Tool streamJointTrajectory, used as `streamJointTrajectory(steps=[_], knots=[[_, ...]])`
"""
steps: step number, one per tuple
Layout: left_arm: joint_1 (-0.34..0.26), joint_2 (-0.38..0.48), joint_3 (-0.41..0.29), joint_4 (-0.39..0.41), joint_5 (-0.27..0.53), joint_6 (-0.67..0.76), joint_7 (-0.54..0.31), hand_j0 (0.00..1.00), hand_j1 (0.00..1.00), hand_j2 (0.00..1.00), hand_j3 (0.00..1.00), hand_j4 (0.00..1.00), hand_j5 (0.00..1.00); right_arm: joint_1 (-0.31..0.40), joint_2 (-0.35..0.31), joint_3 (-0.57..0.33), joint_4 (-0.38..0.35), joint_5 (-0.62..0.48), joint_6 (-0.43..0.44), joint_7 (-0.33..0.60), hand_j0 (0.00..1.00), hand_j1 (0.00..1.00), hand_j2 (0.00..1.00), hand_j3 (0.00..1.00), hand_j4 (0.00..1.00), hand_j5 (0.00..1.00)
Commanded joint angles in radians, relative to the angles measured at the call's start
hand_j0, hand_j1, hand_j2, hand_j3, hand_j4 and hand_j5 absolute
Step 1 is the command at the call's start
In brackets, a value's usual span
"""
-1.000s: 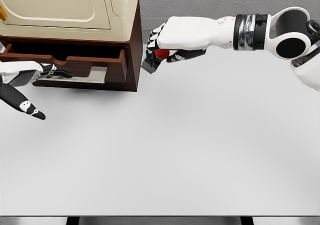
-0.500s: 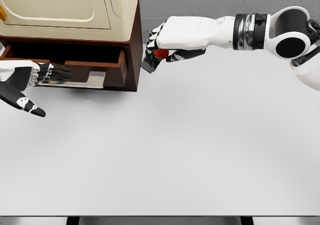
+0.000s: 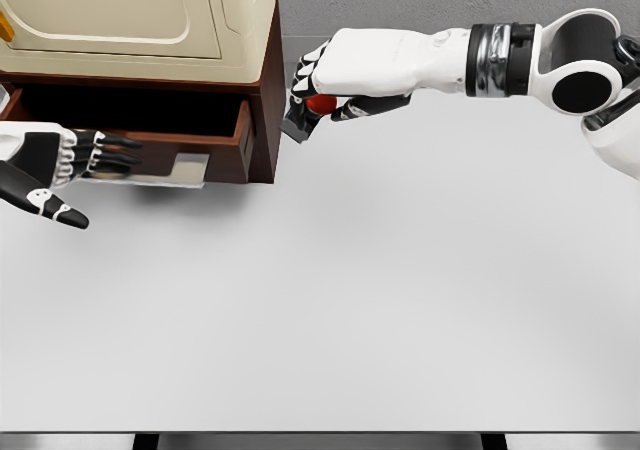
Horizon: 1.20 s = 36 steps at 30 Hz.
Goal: Open the cabinet drawer with left arm, and place a switch into the drawer with right arm
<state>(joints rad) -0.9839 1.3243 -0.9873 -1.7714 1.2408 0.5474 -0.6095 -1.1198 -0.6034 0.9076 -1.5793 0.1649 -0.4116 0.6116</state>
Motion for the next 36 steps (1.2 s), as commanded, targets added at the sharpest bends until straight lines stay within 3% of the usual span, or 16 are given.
streamJointTrajectory(steps=[1,25,36], knots=[[0.001,-0.007,-0.071,0.009,-0.23,0.011,-0.001,1.0,1.0,1.0,1.0,1.0,1.0,-0.002,0.001,0.0,-0.001,-0.004,0.004,-0.001,0.48,0.48,0.48,0.48,0.48,0.48],[0.004,0.01,-0.024,0.009,-0.227,0.063,-0.001,1.0,1.0,1.0,1.0,1.0,1.0,-0.083,0.146,0.066,0.012,-0.004,0.131,-0.001,0.48,0.48,0.48,0.48,0.48,0.48],[0.004,0.01,-0.022,0.009,-0.228,0.063,-0.001,1.0,1.0,1.0,1.0,1.0,1.0,-0.112,0.226,0.077,0.09,-0.004,0.145,-0.001,0.48,0.48,0.48,0.48,0.48,0.48]])
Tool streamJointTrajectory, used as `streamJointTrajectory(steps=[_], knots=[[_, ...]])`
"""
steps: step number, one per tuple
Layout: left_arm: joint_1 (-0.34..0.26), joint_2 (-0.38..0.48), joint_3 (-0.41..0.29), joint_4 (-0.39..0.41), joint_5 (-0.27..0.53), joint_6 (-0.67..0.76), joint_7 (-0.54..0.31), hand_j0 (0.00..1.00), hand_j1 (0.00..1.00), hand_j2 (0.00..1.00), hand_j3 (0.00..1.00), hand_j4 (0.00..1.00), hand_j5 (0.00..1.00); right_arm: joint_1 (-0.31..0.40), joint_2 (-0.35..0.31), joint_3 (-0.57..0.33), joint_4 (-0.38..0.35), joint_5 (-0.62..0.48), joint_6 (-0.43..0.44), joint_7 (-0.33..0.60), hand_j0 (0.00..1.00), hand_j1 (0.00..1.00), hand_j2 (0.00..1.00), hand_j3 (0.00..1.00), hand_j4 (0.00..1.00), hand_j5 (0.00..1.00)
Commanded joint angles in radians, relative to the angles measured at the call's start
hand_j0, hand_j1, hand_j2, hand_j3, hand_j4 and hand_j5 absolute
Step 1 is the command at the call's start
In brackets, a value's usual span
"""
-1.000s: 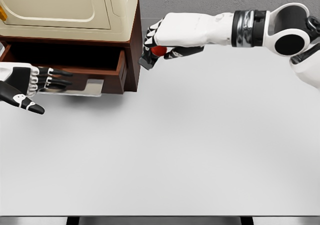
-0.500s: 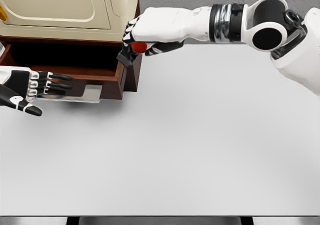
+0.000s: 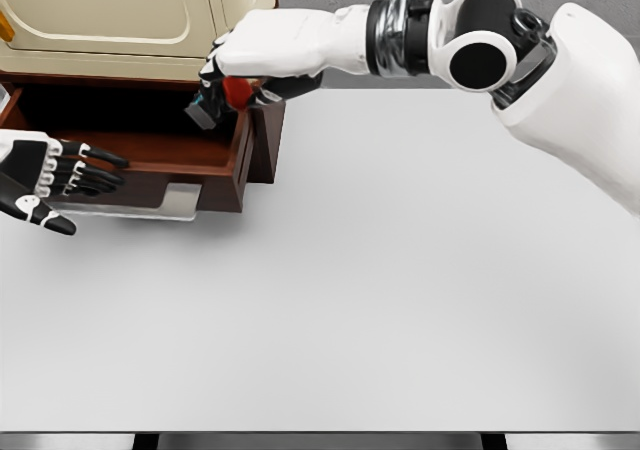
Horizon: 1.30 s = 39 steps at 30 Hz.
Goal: Open the cabinet drawer with left arm, and place a switch into the drawer with right arm
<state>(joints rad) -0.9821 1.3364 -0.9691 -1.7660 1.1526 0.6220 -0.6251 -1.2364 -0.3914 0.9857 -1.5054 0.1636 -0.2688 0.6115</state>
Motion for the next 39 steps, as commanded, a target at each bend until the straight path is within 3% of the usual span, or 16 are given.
streamJointTrajectory(steps=[1,5,7,8,12,15,19,22,28,39], knots=[[0.0,-0.002,-0.04,0.003,-0.14,-0.012,0.014,1.0,1.0,1.0,1.0,1.0,1.0,0.0,0.023,-0.001,0.019,-0.003,0.002,-0.001,0.48,0.48,0.48,0.48,0.48,0.48],[0.0,-0.003,-0.04,0.003,-0.142,-0.012,0.014,1.0,1.0,1.0,1.0,1.0,1.0,0.0,0.039,-0.001,0.024,-0.003,0.002,-0.001,0.51,0.51,0.51,0.51,0.51,0.51],[0.0,-0.003,-0.04,0.003,-0.142,-0.012,0.014,1.0,1.0,1.0,1.0,1.0,1.0,0.0,0.039,-0.001,0.033,0.004,0.011,-0.001,0.91,0.91,0.91,0.91,0.91,0.91],[0.0,-0.003,-0.039,0.003,-0.142,-0.012,0.014,1.0,1.0,1.0,1.0,1.0,1.0,0.0,0.039,-0.001,0.037,0.005,0.016,-0.001,1.0,1.0,1.0,1.0,1.0,1.0],[0.0,-0.003,-0.039,0.003,-0.142,-0.012,0.014,1.0,1.0,1.0,1.0,1.0,1.0,0.0,0.008,-0.005,0.021,0.007,-0.004,-0.001,1.0,1.0,1.0,1.0,1.0,1.0],[0.0,-0.003,-0.037,0.003,-0.142,-0.012,0.014,1.0,1.0,1.0,1.0,1.0,1.0,0.012,-0.089,-0.021,-0.042,0.005,-0.041,-0.001,1.0,1.0,1.0,1.0,1.0,1.0],[0.0,-0.002,-0.028,0.003,-0.142,-0.012,0.014,1.0,1.0,1.0,1.0,1.0,1.0,0.025,-0.187,-0.029,-0.045,-0.004,-0.177,-0.001,1.0,1.0,1.0,1.0,1.0,1.0],[0.0,-0.002,-0.013,0.003,-0.14,-0.013,0.014,1.0,1.0,1.0,1.0,1.0,1.0,0.071,-0.271,-0.084,-0.045,-0.027,-0.342,-0.001,1.0,1.0,1.0,1.0,1.0,1.0],[0.002,-0.002,-0.005,0.003,-0.139,-0.015,0.014,1.0,1.0,1.0,1.0,1.0,1.0,0.144,-0.38,-0.133,-0.039,-0.058,-0.342,-0.001,1.0,1.0,1.0,1.0,1.0,1.0],[-0.001,0.001,0.012,0.003,-0.14,-0.015,0.014,1.0,1.0,1.0,1.0,1.0,1.0,0.172,-0.396,-0.128,0.004,-0.058,-0.342,-0.001,1.0,1.0,1.0,1.0,1.0,1.0]])
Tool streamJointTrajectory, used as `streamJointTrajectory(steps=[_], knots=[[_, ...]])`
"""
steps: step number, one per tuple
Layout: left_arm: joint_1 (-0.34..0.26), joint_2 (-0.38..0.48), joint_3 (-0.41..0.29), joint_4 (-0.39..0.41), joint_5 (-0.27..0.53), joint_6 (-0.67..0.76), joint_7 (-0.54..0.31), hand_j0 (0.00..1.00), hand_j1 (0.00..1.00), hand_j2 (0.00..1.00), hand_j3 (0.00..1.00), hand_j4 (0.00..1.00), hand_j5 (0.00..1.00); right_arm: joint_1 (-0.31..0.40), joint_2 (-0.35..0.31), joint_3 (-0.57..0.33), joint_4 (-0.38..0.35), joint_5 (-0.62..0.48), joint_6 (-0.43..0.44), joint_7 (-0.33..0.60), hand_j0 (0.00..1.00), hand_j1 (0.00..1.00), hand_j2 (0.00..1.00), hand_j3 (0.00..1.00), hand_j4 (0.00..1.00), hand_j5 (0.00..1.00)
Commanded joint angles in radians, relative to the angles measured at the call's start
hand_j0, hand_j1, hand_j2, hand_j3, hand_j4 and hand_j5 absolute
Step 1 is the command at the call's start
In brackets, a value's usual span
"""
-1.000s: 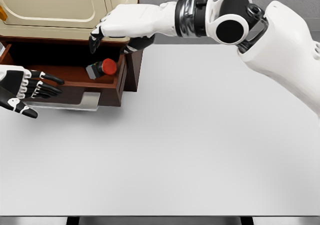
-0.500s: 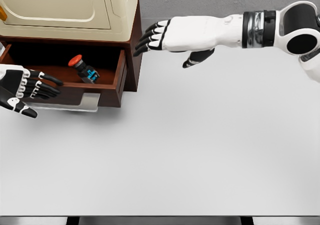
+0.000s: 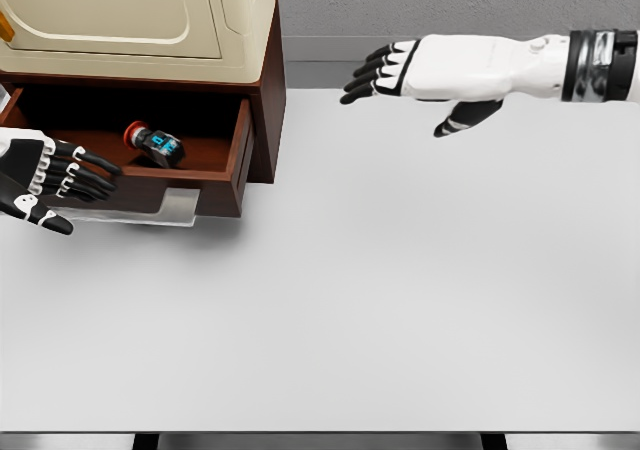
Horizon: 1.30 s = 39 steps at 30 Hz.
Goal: Open the cabinet drawer with left arm, and place a switch into the drawer with right arm
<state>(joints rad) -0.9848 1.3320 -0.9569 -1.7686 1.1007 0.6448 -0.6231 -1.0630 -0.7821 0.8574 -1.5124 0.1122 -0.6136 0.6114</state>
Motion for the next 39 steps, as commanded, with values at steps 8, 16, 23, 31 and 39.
streamJointTrajectory(steps=[8,16,23,31,39], knots=[[-0.002,0.006,0.018,0.006,-0.088,-0.034,0.012,1.0,1.0,1.0,1.0,1.0,1.0,0.034,-0.006,0.0,0.043,-0.005,0.003,-0.001,1.0,1.0,1.0,1.0,1.0,1.0],[0.0,0.006,0.033,0.006,-0.088,-0.034,0.012,1.0,1.0,1.0,1.0,1.0,1.0,0.034,-0.009,-0.001,0.044,-0.005,0.003,-0.001,1.0,1.0,1.0,1.0,1.0,1.0],[-0.003,0.004,0.06,0.006,-0.085,-0.034,0.012,1.0,1.0,1.0,1.0,1.0,1.0,0.034,-0.008,-0.003,0.044,-0.005,0.003,-0.001,1.0,1.0,1.0,1.0,1.0,1.0],[-0.006,0.004,0.093,0.006,-0.076,-0.034,0.012,1.0,1.0,1.0,1.0,1.0,1.0,0.034,-0.008,-0.005,0.044,-0.005,0.003,-0.001,1.0,1.0,1.0,1.0,1.0,1.0],[-0.009,-0.004,0.152,0.006,-0.032,-0.034,0.012,1.0,1.0,1.0,1.0,1.0,1.0,0.075,-0.009,-0.067,0.041,-0.003,0.003,-0.001,1.0,1.0,1.0,1.0,1.0,1.0]])
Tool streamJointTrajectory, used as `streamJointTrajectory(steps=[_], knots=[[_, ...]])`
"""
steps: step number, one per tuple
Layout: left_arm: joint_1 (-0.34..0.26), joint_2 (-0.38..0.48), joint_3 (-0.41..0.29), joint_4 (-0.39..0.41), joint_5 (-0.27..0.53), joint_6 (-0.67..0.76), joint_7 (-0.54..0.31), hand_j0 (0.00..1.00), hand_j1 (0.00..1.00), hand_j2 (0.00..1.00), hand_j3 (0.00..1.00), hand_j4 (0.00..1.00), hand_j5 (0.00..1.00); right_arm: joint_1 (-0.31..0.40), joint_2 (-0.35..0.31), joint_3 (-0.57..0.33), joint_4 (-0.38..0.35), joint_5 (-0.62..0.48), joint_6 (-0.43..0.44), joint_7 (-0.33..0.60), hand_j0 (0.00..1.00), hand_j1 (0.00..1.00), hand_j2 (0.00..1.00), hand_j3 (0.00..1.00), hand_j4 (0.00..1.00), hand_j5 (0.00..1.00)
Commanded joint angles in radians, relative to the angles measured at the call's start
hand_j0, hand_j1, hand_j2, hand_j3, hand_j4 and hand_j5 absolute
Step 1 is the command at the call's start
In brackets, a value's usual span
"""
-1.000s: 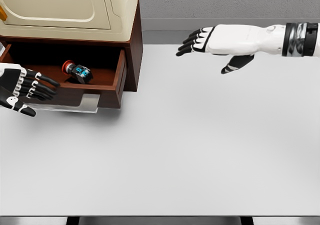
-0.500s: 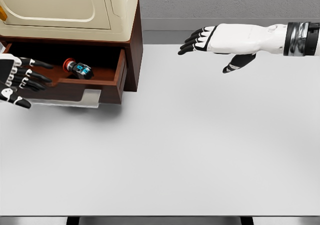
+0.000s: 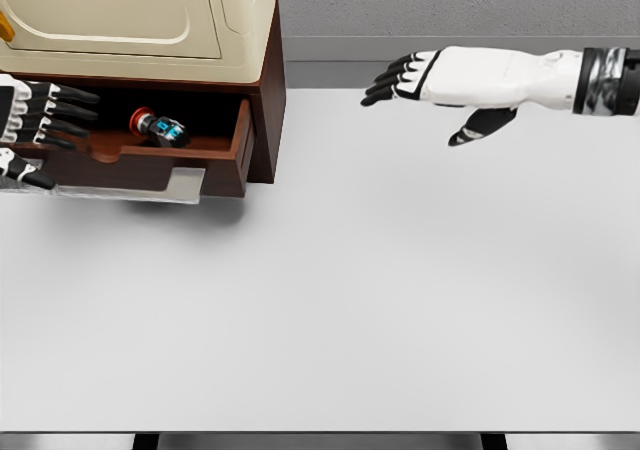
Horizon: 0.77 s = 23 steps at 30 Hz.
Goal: Open the cabinet drawer with left arm, and place a switch into the drawer with right arm
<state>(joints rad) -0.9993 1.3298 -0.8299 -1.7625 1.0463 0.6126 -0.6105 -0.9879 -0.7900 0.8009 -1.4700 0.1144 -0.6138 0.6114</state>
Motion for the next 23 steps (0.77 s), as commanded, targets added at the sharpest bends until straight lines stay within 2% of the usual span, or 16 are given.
streamJointTrajectory(steps=[1,6,8,11,14,16,23], knots=[[-0.002,-0.006,0.026,0.0,0.027,-0.002,0.0,1.0,1.0,1.0,1.0,1.0,1.0,0.0,-0.001,-0.011,-0.001,-0.006,0.003,-0.001,1.0,1.0,1.0,1.0,1.0,1.0],[-0.035,-0.031,0.051,-0.002,0.038,-0.002,0.0,1.0,1.0,1.0,1.0,1.0,1.0,0.0,-0.003,-0.011,-0.001,-0.006,0.003,-0.001,1.0,1.0,1.0,1.0,1.0,1.0],[-0.065,-0.115,0.052,-0.002,0.078,-0.002,0.0,1.0,1.0,1.0,1.0,1.0,1.0,0.0,-0.014,-0.015,-0.001,-0.006,0.003,-0.001,1.0,1.0,1.0,1.0,1.0,1.0],[-0.073,-0.155,0.052,-0.002,0.121,-0.123,0.0,1.0,1.0,1.0,1.0,1.0,1.0,0.002,-0.024,-0.017,-0.003,-0.006,0.003,-0.001,1.0,1.0,1.0,1.0,1.0,1.0],[-0.062,-0.198,0.051,-0.002,0.123,-0.123,0.0,1.0,1.0,1.0,1.0,1.0,1.0,0.02,-0.052,-0.04,-0.001,-0.006,0.003,-0.001,1.0,1.0,1.0,1.0,1.0,1.0],[-0.055,-0.187,0.048,-0.002,0.123,-0.123,0.0,1.0,1.0,1.0,1.0,1.0,1.0,0.04,-0.057,-0.058,-0.001,-0.006,0.003,-0.001,1.0,1.0,1.0,1.0,1.0,1.0],[0.001,-0.199,0.046,-0.002,0.119,-0.119,0.0,1.0,1.0,1.0,1.0,1.0,1.0,0.04,-0.058,-0.058,-0.001,-0.006,0.003,-0.001,1.0,1.0,1.0,1.0,1.0,1.0]])
